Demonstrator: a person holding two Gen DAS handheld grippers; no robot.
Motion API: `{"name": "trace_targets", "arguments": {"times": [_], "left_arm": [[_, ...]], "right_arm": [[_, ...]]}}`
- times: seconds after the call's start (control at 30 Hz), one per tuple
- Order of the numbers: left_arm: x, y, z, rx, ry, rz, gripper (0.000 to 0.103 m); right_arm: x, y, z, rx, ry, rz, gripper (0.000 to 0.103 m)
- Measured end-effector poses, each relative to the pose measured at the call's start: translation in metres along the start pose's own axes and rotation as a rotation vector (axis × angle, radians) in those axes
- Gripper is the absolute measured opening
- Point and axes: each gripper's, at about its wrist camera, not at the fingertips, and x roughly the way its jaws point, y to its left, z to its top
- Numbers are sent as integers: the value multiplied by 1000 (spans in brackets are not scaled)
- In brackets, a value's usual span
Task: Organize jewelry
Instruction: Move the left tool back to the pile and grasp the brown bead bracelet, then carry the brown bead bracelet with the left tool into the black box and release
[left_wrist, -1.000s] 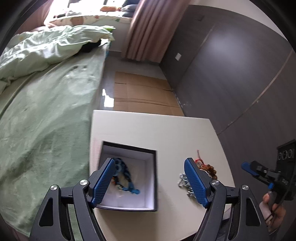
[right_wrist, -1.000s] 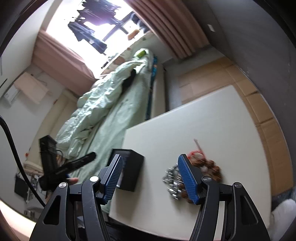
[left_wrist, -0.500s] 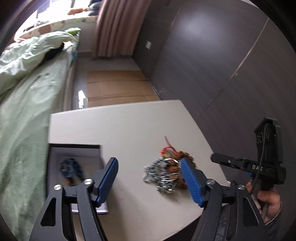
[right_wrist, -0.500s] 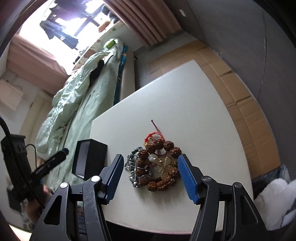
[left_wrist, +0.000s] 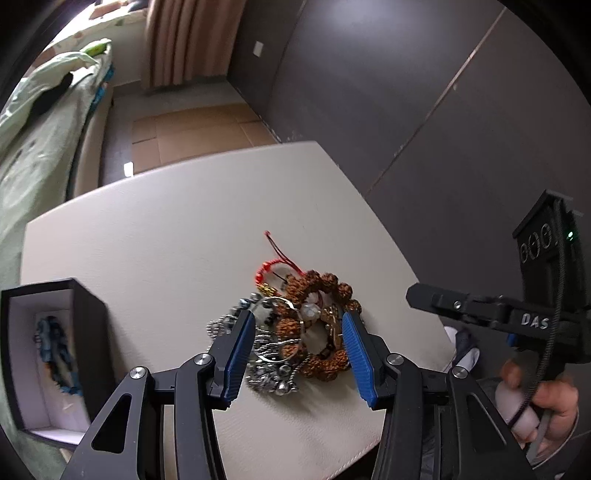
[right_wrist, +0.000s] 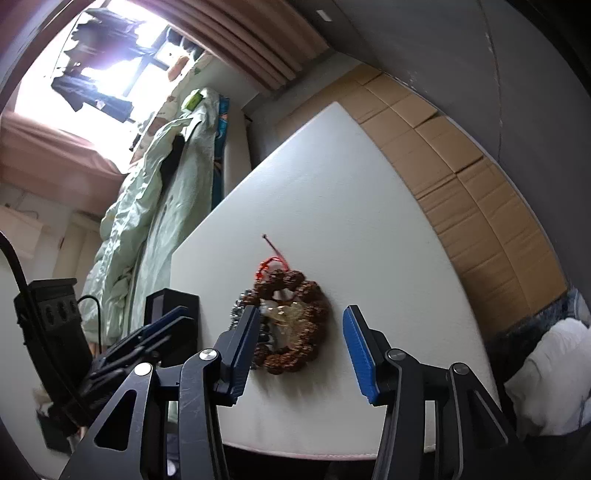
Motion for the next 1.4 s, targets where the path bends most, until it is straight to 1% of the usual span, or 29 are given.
{"name": "trace_targets", "arguments": {"times": [0.07, 0.2, 0.3, 0.33, 0.37, 0.4, 0.43, 0.47, 0.5, 0.53, 0.57, 0.83, 0.9, 1.13, 1.27, 1.4], "left_arm": [[7, -3, 0, 8, 15, 11, 51], [12, -12, 2, 35, 0, 36, 51], [22, -14, 1, 37, 22, 57, 50], [27, -14, 2, 36, 33, 61, 46], [31, -14, 2, 36, 47, 70, 40], [36, -13, 1, 37, 64, 83, 37], [38, -12, 1, 37, 72, 92, 32], [40, -11, 0, 38, 73, 105, 23], [40, -9, 0, 38, 66, 126, 19], [38, -8, 1, 33, 60, 121, 19], [36, -6, 1, 24, 54, 108, 17], [22, -4, 2, 12, 22, 75, 17], [22, -2, 1, 3, 30, 58, 17], [26, 9, -3, -32, 71, 46, 17], [25, 21, -2, -74, 80, 26, 17], [22, 28, -3, -82, 75, 40, 17]], "right_arm": [[-1, -4, 1, 8, -1, 2, 48], [-1, -9, 3, 21, -3, 8, 48], [1, -11, 4, 30, 0, 17, 48], [2, -10, 4, 29, 3, 19, 48], [3, -10, 3, 27, 6, 19, 48], [5, -9, 3, 25, 10, 19, 48], [6, -9, 4, 22, 13, 19, 48], [7, -7, 3, 19, 14, 17, 48], [7, -7, 4, 16, 16, 14, 48], [8, -8, 5, 15, 18, 12, 48], [9, -8, 5, 15, 21, 10, 48], [27, 5, 3, -41, 63, -43, 48], [32, 11, 3, -69, 64, -66, 48], [52, 29, 9, -132, 76, -131, 47], [61, 27, 10, -141, 95, -161, 47], [64, 25, 9, -146, 103, -178, 45]]}}
